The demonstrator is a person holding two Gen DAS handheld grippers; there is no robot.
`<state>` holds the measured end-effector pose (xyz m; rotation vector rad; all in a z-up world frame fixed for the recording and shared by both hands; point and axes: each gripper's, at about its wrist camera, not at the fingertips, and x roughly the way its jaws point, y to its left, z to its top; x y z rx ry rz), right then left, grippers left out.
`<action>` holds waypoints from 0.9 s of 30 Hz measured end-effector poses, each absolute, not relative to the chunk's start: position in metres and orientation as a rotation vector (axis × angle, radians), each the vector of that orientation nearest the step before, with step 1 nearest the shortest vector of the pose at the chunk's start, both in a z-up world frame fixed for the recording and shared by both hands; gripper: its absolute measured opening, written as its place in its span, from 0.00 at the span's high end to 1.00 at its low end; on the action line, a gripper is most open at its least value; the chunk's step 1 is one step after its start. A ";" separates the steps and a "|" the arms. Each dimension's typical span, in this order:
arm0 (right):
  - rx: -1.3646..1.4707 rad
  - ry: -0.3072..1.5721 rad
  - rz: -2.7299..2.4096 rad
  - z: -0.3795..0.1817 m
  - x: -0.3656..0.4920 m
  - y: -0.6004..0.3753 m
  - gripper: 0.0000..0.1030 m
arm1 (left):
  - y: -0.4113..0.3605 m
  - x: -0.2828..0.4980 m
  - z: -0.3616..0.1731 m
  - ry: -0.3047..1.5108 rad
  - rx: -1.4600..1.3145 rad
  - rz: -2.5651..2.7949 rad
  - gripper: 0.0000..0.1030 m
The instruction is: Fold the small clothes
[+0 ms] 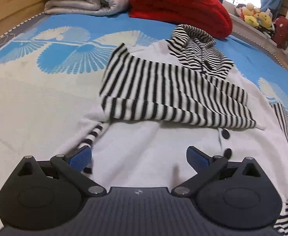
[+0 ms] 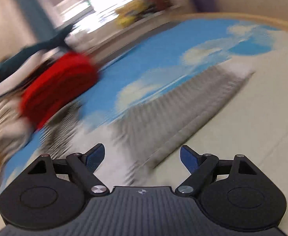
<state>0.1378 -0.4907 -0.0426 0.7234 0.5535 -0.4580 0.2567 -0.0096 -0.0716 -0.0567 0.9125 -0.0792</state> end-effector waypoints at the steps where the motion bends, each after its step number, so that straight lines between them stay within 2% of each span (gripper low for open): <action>1: 0.745 0.548 -0.532 -0.049 0.140 -0.515 0.18 | -0.009 0.259 -0.072 0.916 -0.058 -0.070 0.00; 5: 0.732 0.538 -0.779 -0.087 0.152 -0.599 0.18 | -0.007 0.265 -0.077 0.933 -0.063 -0.050 0.00; 10: 0.887 0.558 -0.888 -0.134 0.167 -0.663 0.17 | -0.013 0.270 -0.086 0.938 -0.007 -0.032 0.00; 14: 0.851 0.522 -0.871 -0.141 0.192 -0.681 0.12 | -0.010 0.278 -0.088 0.943 -0.015 -0.012 0.00; 15: 0.832 0.527 -0.862 -0.142 0.199 -0.683 0.14 | -0.009 0.279 -0.088 0.941 -0.019 -0.006 0.00; 16: 0.815 0.529 -0.857 -0.143 0.203 -0.685 0.22 | -0.008 0.281 -0.087 0.938 -0.024 0.002 0.00; 17: 0.797 0.531 -0.846 -0.143 0.209 -0.684 0.62 | -0.005 0.282 -0.085 0.934 -0.030 0.010 0.00; 18: 0.786 0.551 -0.845 -0.141 0.216 -0.686 0.90 | -0.003 0.283 -0.084 0.926 -0.035 0.021 0.00; 20: 0.787 0.579 -0.842 -0.130 0.228 -0.683 0.91 | 0.002 0.282 -0.078 0.900 -0.037 0.055 0.00; 22: 0.618 0.567 -0.858 -0.097 0.249 -0.657 0.91 | 0.007 0.281 -0.071 0.868 -0.044 0.081 0.00; 27: 0.247 0.430 -0.560 0.008 0.310 -0.516 0.91 | 0.025 0.283 -0.058 0.848 -0.103 0.119 0.00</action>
